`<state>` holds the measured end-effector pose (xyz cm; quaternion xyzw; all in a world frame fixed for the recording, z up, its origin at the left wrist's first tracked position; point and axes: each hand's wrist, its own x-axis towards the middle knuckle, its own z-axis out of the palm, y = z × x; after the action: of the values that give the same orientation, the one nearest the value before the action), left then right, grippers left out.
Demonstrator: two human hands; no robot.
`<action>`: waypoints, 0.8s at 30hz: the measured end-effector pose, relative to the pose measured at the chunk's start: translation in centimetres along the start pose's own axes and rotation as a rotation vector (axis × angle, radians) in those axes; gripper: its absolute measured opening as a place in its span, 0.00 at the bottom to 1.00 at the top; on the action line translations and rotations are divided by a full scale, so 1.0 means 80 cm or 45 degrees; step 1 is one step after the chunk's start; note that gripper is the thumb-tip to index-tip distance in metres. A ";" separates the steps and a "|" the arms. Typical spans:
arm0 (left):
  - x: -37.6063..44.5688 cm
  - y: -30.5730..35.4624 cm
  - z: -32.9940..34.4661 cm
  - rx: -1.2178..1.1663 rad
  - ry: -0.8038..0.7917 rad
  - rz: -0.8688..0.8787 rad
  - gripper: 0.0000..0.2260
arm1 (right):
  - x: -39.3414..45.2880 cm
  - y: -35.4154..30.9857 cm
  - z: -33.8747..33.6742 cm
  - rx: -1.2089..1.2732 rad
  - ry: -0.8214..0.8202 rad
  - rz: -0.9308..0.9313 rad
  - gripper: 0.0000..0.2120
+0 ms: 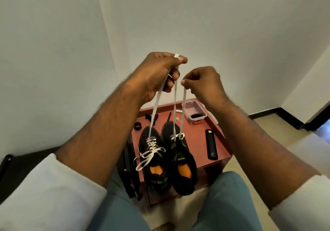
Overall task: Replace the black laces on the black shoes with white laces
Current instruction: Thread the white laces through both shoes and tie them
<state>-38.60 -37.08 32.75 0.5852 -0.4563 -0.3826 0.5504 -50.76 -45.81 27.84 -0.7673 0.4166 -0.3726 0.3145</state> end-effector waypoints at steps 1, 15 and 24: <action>0.007 0.004 0.000 0.024 0.012 -0.005 0.10 | 0.011 0.002 0.003 -0.075 0.010 -0.022 0.03; 0.099 0.091 -0.043 0.731 0.102 -0.047 0.14 | 0.108 -0.028 -0.007 -0.509 0.022 -0.499 0.21; 0.102 0.199 -0.091 1.097 -0.015 0.053 0.12 | 0.139 -0.088 -0.048 -0.287 0.111 -0.722 0.18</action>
<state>-31.11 -42.36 49.71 0.7500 -0.5893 -0.1490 0.2607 -46.95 -52.97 38.87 -0.8663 0.2376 -0.4295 0.0925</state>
